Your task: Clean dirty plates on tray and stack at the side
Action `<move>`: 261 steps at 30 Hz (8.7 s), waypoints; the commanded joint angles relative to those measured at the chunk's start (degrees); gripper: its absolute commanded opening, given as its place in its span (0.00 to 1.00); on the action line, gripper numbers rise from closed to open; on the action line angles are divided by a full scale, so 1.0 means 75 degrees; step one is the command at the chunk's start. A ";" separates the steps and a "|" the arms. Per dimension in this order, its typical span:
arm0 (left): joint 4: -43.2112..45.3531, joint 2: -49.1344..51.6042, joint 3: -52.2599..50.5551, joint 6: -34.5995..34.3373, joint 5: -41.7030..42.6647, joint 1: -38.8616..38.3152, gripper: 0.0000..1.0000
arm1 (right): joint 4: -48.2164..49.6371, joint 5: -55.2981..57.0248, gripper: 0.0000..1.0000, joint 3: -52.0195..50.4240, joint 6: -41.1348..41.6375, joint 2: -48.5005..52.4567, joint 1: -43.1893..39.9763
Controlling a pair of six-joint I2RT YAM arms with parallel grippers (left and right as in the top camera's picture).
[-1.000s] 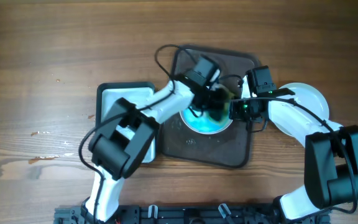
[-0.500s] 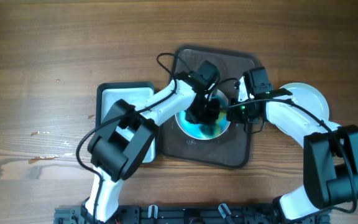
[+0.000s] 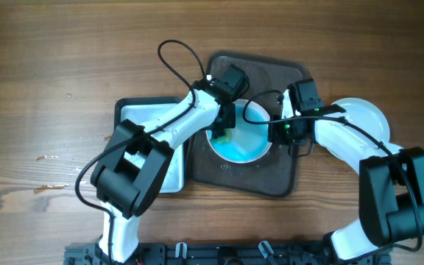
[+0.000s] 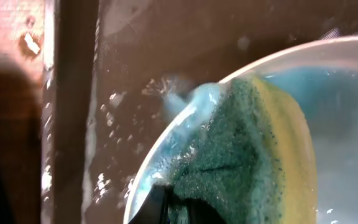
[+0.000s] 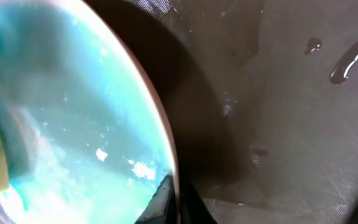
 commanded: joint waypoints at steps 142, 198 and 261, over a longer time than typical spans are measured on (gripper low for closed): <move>-0.2553 -0.7379 -0.2734 -0.0539 0.0440 0.6948 1.00 | -0.1314 1.1057 0.04 0.5126 -0.1982 0.0358 0.7300; -0.2553 -0.7379 -0.2734 -0.0539 0.0440 0.6948 1.00 | 0.0321 1.1672 0.04 0.5120 -0.3518 0.0358 0.7959; -0.2553 -0.7379 -0.2734 -0.0539 0.0440 0.6948 1.00 | -0.4293 0.0970 0.04 0.3430 0.0236 -0.2055 -0.5423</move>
